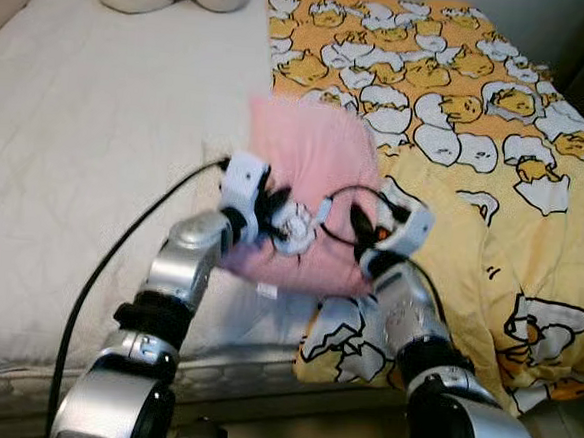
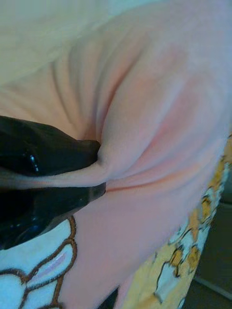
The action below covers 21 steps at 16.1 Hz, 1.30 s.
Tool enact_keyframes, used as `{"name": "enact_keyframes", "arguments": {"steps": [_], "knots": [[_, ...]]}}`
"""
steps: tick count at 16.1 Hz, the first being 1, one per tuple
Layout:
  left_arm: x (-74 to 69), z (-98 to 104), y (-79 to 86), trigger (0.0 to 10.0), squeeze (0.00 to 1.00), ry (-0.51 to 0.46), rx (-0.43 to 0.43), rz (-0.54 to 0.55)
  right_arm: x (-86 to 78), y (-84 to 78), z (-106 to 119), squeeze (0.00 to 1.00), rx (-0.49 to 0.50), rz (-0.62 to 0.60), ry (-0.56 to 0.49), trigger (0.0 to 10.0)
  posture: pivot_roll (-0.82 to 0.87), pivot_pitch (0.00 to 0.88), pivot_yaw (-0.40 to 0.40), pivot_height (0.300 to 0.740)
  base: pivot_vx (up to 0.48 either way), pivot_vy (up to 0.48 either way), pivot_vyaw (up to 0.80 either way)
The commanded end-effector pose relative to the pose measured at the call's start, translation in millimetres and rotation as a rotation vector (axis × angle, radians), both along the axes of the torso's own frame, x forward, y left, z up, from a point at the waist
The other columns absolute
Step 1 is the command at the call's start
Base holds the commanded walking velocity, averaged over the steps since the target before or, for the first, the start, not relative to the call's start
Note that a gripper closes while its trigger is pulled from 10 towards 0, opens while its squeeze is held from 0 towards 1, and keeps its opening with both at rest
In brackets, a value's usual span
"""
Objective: Clean up the room
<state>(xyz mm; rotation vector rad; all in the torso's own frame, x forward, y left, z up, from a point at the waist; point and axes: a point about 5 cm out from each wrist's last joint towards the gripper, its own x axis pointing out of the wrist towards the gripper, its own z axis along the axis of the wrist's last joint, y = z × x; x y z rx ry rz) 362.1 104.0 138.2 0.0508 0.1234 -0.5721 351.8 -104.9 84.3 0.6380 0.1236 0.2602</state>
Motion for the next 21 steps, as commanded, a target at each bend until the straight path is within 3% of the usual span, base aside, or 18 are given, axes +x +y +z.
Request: {"name": "enact_keyframes", "arguments": {"steps": [1,6,11,12,13,14,19,20,21], "knots": [[5.1,17,-9.3,0.0,0.0,-0.074,-0.001,0.0,8.0,11.2,23,0.0,-0.034,0.052,-0.113,0.0,0.11,0.0,-0.021,0.74,0.0,0.0,0.0],[7.6,21,-7.2,0.0,0.0,-0.082,-0.143,0.13,9.2,4.7,35,0.0,-0.078,0.041,-0.171,0.0,0.09,0.0,-0.024,0.74,0.0,0.0,0.0],[3.3,17,-14.8,0.0,0.0,-0.107,-0.133,0.168,8.5,-3.7,37,0.0,-0.149,0.032,-0.185,0.0,0.1,0.0,-0.046,0.74,0.0,0.0,0.0],[2.9,16,-15.0,1.1,0.0,-0.114,-0.118,0.175,9.0,-5.5,37,0.0,-0.162,0.027,-0.182,0.0,0.11,0.0,-0.056,0.74,0.0,0.0,0.69],[3.3,13,-13.1,9.2,0.0,-0.103,-0.1,0.199,9.0,-4.8,36,0.0,-0.176,0.042,-0.184,0.0,0.11,0.0,-0.057,0.74,0.0,0.0,0.68],[4.3,12,-10.7,10.0,0.0,-0.1,-0.085,0.22,8.9,-3.7,36,0.0,-0.187,0.053,-0.187,0.0,0.11,0.0,-0.061,0.74,0.0,0.0,0.67],[7.6,14,-6.0,10.0,0.0,-0.142,-0.03,0.255,10.7,-5.0,39,0.0,-0.212,0.041,-0.198,0.0,0.11,0.0,-0.066,0.74,0.0,0.0,0.65],[8.4,14,-5.5,10.0,0.0,-0.148,-0.016,0.257,11.7,-6.1,39,0.0,-0.238,0.032,-0.185,3.3,0.11,0.0,-0.061,0.74,0.0,0.0,0.0],[9.0,15,-5.0,10.0,0.0,-0.163,0.01,0.254,12.0,-6.8,38,0.0,-0.266,0.026,-0.181,10.0,0.11,0.0,-0.061,0.74,0.0,0.0,0.0]]}}
